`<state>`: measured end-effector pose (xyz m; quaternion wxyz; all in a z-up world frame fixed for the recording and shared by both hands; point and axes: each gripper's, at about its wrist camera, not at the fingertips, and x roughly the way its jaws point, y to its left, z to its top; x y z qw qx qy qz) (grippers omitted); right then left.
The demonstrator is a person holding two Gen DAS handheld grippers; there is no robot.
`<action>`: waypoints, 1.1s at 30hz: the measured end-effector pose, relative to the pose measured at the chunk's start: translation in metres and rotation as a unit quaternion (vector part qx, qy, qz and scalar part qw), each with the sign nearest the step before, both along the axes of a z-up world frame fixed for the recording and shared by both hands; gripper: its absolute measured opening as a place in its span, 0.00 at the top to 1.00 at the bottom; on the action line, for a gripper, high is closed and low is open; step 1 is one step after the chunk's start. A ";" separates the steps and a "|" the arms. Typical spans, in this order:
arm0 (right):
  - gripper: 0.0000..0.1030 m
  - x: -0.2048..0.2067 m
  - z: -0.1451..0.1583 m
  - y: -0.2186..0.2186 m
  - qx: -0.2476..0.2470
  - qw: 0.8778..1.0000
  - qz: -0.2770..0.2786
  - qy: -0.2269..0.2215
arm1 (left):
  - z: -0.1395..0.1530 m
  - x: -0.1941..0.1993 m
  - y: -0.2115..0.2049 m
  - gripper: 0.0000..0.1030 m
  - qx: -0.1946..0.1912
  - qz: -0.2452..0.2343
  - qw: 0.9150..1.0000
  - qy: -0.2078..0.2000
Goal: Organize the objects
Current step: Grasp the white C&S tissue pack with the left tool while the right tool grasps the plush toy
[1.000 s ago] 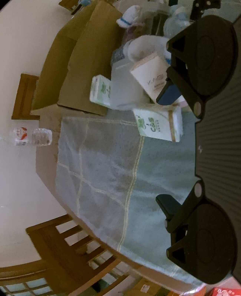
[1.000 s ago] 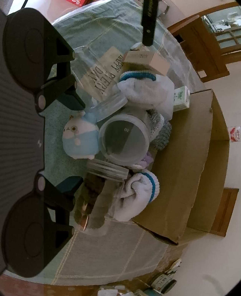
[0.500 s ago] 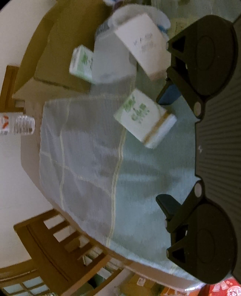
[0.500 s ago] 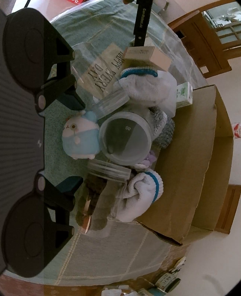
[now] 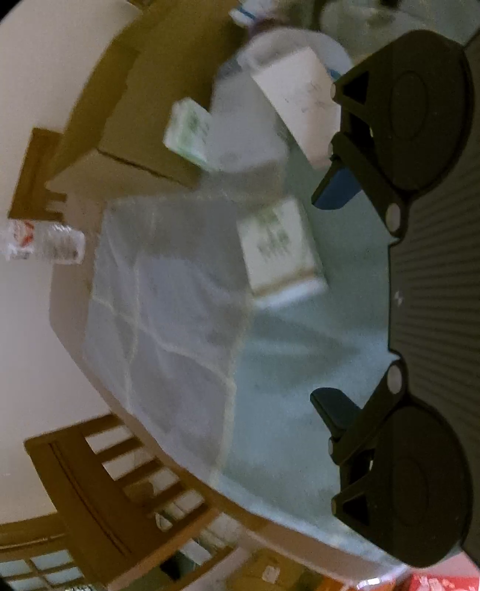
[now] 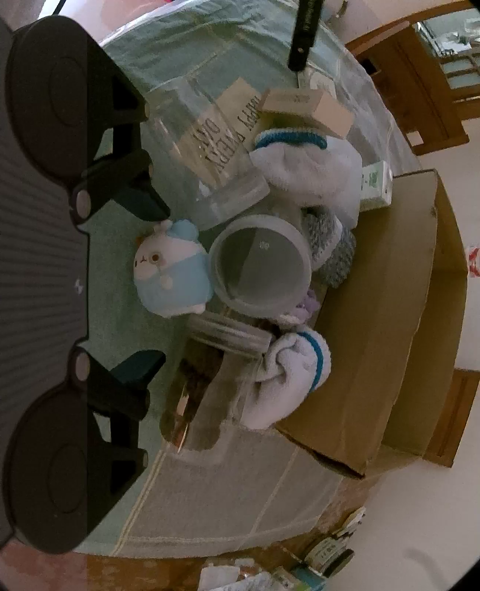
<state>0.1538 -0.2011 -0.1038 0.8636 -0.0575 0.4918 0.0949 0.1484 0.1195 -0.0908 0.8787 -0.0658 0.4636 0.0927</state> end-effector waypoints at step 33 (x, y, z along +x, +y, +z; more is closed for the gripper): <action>0.41 0.002 -0.003 0.010 -0.016 1.000 0.021 -0.004 | -0.018 0.026 -0.015 0.33 0.024 0.015 1.000 -0.009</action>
